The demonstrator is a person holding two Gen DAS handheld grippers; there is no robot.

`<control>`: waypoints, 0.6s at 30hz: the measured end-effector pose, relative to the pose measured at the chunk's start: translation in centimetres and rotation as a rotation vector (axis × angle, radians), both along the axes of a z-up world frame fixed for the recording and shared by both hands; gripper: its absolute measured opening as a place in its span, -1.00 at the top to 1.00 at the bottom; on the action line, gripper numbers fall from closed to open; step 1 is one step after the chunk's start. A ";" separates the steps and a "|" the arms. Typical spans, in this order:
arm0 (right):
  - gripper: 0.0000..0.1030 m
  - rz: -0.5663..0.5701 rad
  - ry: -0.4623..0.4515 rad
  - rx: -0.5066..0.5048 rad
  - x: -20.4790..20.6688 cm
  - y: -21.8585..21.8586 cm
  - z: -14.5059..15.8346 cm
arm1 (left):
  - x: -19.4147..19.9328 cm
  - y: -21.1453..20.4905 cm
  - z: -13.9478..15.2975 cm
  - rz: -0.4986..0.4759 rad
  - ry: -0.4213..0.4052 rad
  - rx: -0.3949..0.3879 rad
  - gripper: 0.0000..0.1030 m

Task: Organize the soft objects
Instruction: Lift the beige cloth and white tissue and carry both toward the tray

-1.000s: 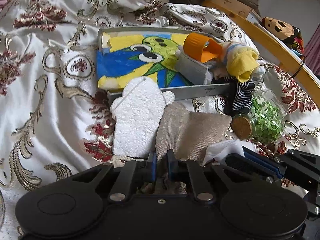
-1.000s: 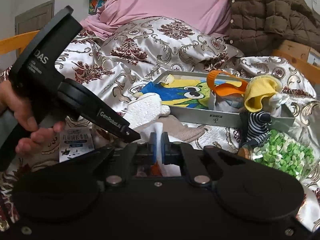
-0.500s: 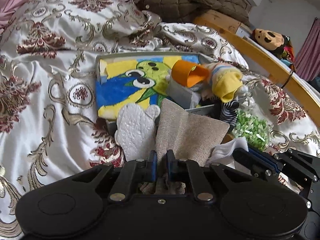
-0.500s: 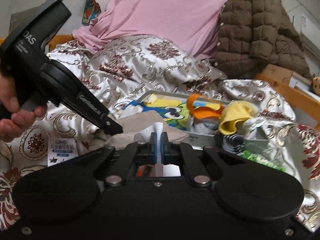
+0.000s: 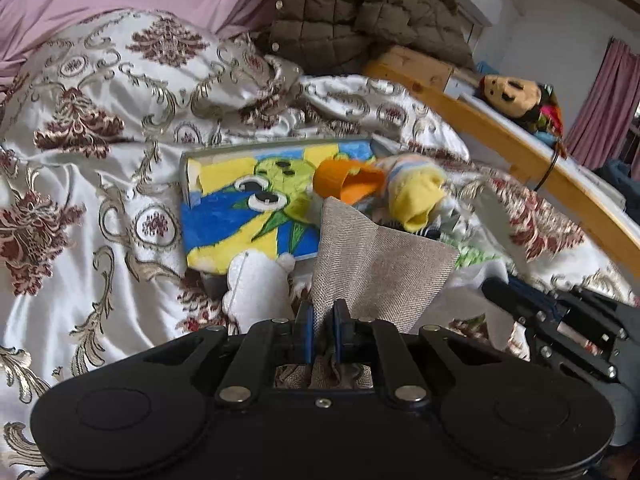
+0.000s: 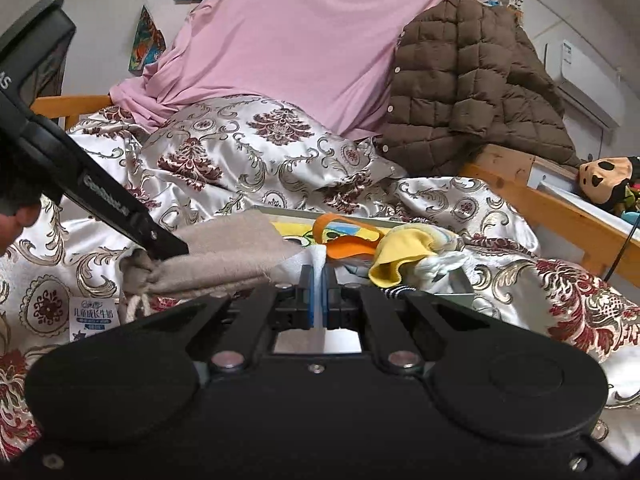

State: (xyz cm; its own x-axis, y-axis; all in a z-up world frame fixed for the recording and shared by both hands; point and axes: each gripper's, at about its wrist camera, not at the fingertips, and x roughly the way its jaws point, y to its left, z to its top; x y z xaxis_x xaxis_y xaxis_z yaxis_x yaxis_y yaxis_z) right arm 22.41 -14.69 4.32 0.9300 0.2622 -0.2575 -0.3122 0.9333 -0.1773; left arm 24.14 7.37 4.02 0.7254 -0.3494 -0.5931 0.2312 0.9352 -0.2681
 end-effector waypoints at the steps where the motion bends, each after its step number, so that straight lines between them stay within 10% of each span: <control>1: 1.00 0.000 -0.004 0.005 -0.1 -0.1 0.2 | -0.2 0.2 0.4 0.005 -0.012 -0.008 0.80; 18: 1.00 0.042 -0.142 0.048 4.4 1.6 6.3 | 4.1 2.7 5.0 0.173 -0.266 -0.043 0.79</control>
State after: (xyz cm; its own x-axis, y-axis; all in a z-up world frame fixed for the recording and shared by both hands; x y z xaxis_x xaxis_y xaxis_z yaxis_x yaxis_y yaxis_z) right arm 26.84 -13.12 10.65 0.9441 0.3108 -0.1103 -0.3264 0.9282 -0.1784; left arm 28.25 10.04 9.01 0.9039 -0.2279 -0.3620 0.1369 0.9559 -0.2599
